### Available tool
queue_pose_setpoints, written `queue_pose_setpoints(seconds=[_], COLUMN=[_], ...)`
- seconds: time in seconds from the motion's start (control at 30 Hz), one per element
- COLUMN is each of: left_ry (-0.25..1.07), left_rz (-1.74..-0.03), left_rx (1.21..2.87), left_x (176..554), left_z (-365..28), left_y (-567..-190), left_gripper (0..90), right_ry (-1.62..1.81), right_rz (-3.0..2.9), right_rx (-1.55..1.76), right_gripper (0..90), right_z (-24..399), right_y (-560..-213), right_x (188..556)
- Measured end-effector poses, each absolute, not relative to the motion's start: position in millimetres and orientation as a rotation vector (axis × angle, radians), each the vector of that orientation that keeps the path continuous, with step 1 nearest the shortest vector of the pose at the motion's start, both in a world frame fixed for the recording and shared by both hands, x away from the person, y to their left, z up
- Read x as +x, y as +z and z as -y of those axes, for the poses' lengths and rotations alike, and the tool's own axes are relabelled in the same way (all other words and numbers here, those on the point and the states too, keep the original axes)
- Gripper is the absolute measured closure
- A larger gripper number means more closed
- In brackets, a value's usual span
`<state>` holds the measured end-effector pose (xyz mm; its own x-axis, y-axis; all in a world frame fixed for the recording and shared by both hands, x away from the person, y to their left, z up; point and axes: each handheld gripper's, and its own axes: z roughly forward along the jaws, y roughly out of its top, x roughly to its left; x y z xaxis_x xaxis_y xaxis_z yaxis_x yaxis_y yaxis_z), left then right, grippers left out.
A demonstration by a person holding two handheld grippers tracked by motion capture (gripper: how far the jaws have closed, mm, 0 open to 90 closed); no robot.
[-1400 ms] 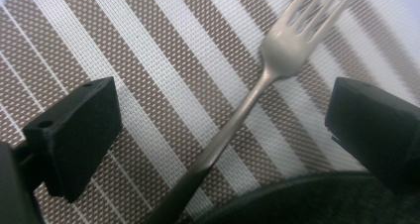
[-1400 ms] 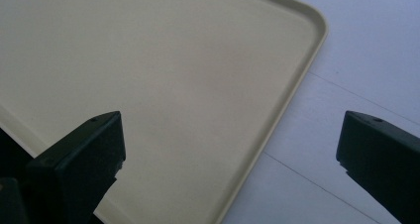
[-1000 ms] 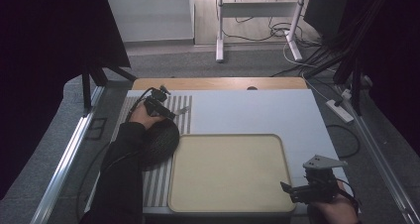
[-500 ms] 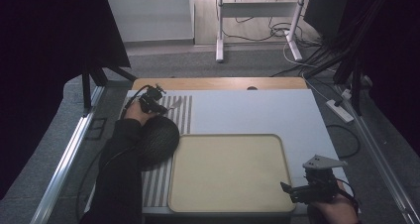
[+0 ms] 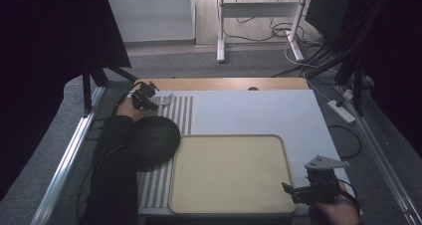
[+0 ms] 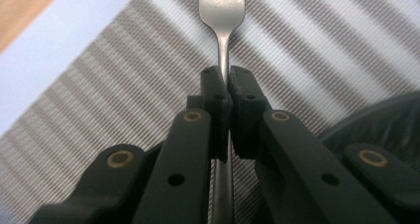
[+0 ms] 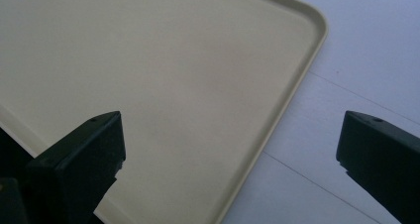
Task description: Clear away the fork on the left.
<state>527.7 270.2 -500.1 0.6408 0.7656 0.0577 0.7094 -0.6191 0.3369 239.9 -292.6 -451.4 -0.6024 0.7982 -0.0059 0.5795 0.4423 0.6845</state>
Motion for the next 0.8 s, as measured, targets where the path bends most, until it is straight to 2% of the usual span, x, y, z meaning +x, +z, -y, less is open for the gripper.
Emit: queue_pose_setpoints(seconds=[0.27, 0.57, 0.8], left_ry=[0.282, 0.175, 0.092], left_rz=[-1.225, -1.233, -1.221], left_rx=[2.573, 2.472, 2.463], left_x=[516, 493, 473], left_z=[-282, -282, -274], left_y=[-488, -479, -484], left_gripper=[86.2, 86.2, 86.1], right_ry=[0.925, 0.923, 0.921], right_rz=[-2.371, -2.371, -2.373], right_rx=[1.175, 1.17, 1.165], right_gripper=[0.0, 0.0, 0.0], right_z=[292, 292, 291], right_y=[-451, -451, -451], right_x=[240, 239, 239])
